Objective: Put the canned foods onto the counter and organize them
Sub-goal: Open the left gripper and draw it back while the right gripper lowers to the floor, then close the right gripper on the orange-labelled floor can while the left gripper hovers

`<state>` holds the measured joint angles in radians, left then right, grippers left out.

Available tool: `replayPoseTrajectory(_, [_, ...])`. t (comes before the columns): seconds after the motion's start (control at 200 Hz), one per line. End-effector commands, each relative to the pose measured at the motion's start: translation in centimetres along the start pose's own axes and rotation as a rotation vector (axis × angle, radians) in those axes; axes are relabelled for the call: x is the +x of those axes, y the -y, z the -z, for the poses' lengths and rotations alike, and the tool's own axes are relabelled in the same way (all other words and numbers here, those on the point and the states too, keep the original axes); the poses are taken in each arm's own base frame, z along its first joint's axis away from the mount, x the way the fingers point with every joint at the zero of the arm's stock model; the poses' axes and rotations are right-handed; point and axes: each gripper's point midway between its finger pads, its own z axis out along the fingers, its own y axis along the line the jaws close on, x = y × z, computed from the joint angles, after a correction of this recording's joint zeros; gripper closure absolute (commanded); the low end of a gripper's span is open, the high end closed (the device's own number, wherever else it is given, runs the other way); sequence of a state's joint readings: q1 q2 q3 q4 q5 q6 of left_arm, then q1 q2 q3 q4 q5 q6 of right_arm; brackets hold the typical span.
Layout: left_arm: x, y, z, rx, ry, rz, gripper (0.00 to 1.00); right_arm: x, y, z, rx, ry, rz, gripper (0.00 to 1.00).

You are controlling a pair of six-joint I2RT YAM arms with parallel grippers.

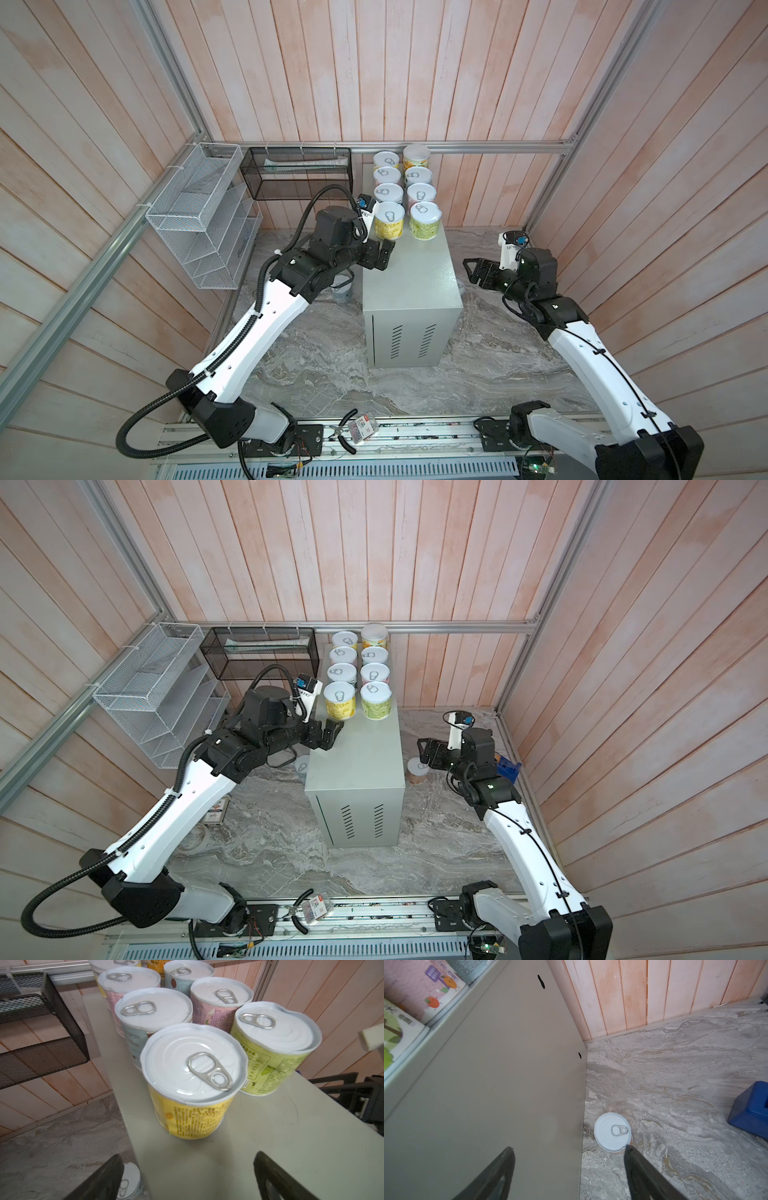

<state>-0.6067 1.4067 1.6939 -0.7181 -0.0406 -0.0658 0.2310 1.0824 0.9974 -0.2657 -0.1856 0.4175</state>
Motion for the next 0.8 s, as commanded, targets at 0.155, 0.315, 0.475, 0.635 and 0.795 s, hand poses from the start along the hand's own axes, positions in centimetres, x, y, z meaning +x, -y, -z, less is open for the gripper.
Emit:
replayPoseTrajectory(0.155, [1.4,-5.0,6.6,-0.225,0.091,0.189,0.0,0.7,1.8,-0.1,0.082,-0.008,0.018,0.15])
replayPoseTrajectory(0.315, [4.8,-8.0,7.0,-0.239,0.207,0.388,0.0,2.0,3.2,-1.6,0.124,-0.048,0.021,0.14])
replayPoseTrajectory(0.475, [9.1,-9.8,5.3,-0.179,0.192,0.508,0.0,3.9,5.6,-3.5,0.211,-0.102,0.05,0.12])
replayPoseTrajectory(0.635, [12.9,-11.4,1.9,-0.243,0.124,0.486,0.0,6.1,6.9,-5.8,0.229,-0.178,0.054,0.11])
replayPoseTrajectory(0.795, [15.6,-12.2,-0.8,-0.265,0.098,0.491,0.0,7.0,7.6,-7.5,0.244,-0.211,0.061,0.07])
